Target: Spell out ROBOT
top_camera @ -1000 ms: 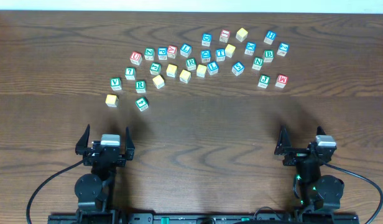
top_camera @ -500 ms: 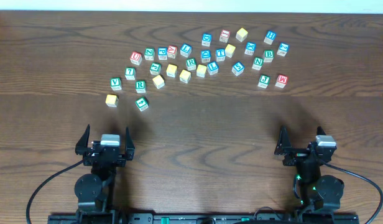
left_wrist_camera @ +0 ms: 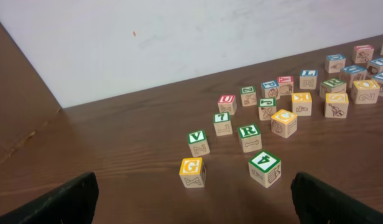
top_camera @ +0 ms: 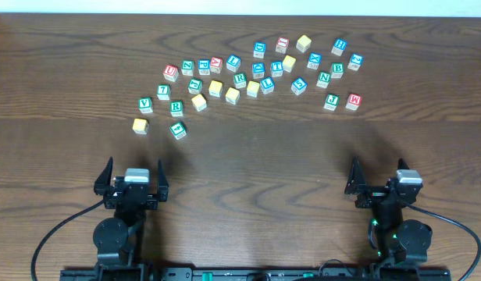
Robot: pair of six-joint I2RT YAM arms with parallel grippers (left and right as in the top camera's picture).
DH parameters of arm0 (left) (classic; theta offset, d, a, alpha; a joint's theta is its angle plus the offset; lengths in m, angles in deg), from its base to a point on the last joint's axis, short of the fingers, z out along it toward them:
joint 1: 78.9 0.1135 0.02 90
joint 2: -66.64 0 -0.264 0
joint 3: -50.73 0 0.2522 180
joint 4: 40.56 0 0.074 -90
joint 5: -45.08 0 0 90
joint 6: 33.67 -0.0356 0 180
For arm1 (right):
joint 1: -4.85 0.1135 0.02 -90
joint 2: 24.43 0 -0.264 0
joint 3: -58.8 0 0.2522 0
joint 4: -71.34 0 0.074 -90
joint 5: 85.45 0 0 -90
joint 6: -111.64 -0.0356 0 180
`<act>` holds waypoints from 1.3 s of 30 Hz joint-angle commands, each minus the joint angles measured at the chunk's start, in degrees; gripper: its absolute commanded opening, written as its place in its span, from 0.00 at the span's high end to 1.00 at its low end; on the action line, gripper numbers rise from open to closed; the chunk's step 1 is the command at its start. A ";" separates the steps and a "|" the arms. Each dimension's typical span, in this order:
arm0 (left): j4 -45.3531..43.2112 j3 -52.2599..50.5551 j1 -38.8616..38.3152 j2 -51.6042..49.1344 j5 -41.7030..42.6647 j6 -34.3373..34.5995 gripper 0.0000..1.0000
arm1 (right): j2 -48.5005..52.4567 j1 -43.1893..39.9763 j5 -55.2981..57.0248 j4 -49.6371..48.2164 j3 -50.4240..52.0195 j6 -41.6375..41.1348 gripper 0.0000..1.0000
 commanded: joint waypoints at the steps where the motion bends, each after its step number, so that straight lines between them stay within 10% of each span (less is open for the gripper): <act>1: 0.57 2.01 -0.13 0.31 -0.68 1.18 0.02 | -0.13 -0.33 -0.28 0.22 0.04 0.33 0.01; 19: 0.61 9.57 -0.13 -5.18 -0.66 2.43 0.02 | -0.13 -0.33 -0.28 0.22 0.04 0.33 0.01; 39: 13.75 46.36 -0.15 -44.50 8.17 7.41 0.02 | -0.13 -0.33 -0.28 0.22 0.07 0.33 0.01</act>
